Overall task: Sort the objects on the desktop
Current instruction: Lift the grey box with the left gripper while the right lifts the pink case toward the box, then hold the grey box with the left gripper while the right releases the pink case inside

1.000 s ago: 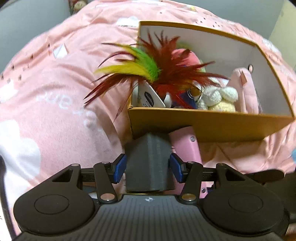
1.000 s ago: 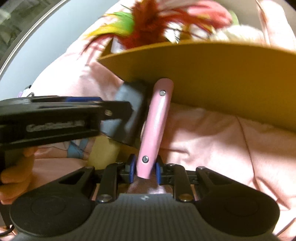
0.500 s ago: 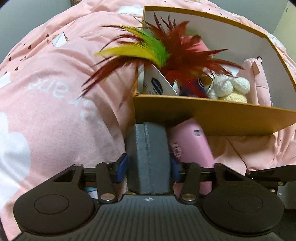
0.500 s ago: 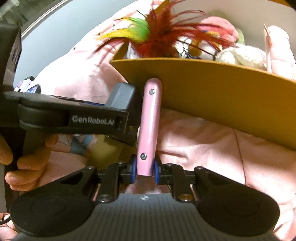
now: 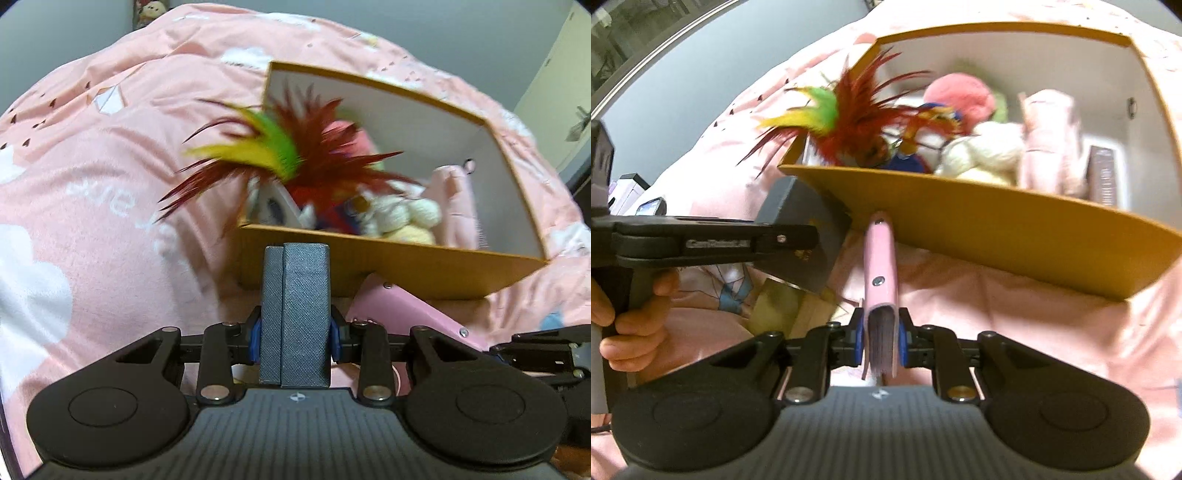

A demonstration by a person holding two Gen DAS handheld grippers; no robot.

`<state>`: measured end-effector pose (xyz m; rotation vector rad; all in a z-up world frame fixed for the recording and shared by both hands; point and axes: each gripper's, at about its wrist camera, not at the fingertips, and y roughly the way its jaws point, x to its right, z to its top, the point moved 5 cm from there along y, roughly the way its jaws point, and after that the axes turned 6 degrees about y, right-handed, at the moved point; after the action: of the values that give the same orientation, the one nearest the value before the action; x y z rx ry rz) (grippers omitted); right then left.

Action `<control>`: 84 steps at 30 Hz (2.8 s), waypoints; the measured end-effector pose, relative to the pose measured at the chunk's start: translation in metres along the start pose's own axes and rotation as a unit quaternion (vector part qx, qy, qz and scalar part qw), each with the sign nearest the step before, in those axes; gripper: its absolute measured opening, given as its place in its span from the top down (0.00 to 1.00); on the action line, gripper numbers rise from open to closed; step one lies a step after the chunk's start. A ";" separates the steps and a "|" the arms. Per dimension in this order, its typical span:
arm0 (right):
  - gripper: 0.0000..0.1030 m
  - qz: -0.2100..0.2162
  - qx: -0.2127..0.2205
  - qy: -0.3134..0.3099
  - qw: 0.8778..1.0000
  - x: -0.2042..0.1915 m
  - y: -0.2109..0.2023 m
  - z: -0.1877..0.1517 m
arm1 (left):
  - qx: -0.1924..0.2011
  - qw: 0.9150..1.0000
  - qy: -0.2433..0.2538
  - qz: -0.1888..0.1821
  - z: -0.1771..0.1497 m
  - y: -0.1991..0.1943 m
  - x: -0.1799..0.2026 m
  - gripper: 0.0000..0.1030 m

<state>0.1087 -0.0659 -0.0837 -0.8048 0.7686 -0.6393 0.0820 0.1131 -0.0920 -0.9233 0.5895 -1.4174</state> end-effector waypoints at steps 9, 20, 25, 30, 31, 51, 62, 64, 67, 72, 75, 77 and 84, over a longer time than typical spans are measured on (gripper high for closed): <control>0.82 -0.032 0.022 0.015 0.999 0.022 -0.039 -0.007 | 0.010 0.998 0.032 -0.060 -0.004 -0.002 0.045 0.63; 0.77 -0.092 -0.029 0.032 0.995 0.053 -0.008 -0.039 | -0.045 0.996 0.057 -0.051 -0.032 0.036 0.068 0.63; 0.67 -0.096 -0.043 0.021 0.994 0.052 -0.005 -0.052 | -0.044 0.996 0.064 -0.046 -0.036 0.040 0.069 0.63; 0.63 -0.115 -0.063 0.004 0.991 0.052 0.002 -0.068 | -0.041 0.996 0.064 -0.047 -0.036 0.039 0.068 0.63; 0.68 -0.117 -0.062 0.004 0.991 0.052 0.001 -0.068 | -0.040 0.996 0.063 -0.047 -0.037 0.039 0.068 0.63; 0.82 -0.094 0.069 0.001 0.993 0.040 -0.083 -0.017 | 0.001 0.995 0.057 -0.084 -0.019 0.001 0.072 0.63; 0.82 -0.075 0.141 0.012 0.987 0.031 -0.150 0.026 | 0.070 0.987 0.091 -0.117 0.018 -0.052 0.094 0.63; 0.81 -0.079 0.155 0.028 0.984 0.035 -0.162 0.038 | 0.077 0.986 0.093 -0.114 0.025 -0.054 0.095 0.63; 0.81 -0.100 0.167 0.046 0.980 0.043 -0.168 0.055 | 0.084 0.986 0.091 -0.112 0.037 -0.055 0.094 0.63; 0.81 -0.130 0.140 0.058 0.980 0.052 -0.151 0.078 | 0.100 0.985 0.088 -0.111 0.058 -0.051 0.093 0.63; 0.81 -0.153 0.113 0.057 0.980 0.056 -0.136 0.088 | 0.105 0.985 0.081 -0.110 0.065 -0.045 0.090 0.63; 0.81 -0.170 0.099 0.051 0.979 0.057 -0.126 0.094 | 0.107 0.985 0.076 -0.109 0.069 -0.041 0.087 0.63; 0.82 -0.216 0.041 0.021 0.975 0.057 -0.099 0.113 | 0.105 0.985 0.052 -0.127 0.069 -0.031 0.076 0.63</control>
<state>0.2099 -0.1184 0.0294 -0.8933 0.6031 -1.0738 0.1289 0.0537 -0.0154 -0.7791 0.3990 -1.7300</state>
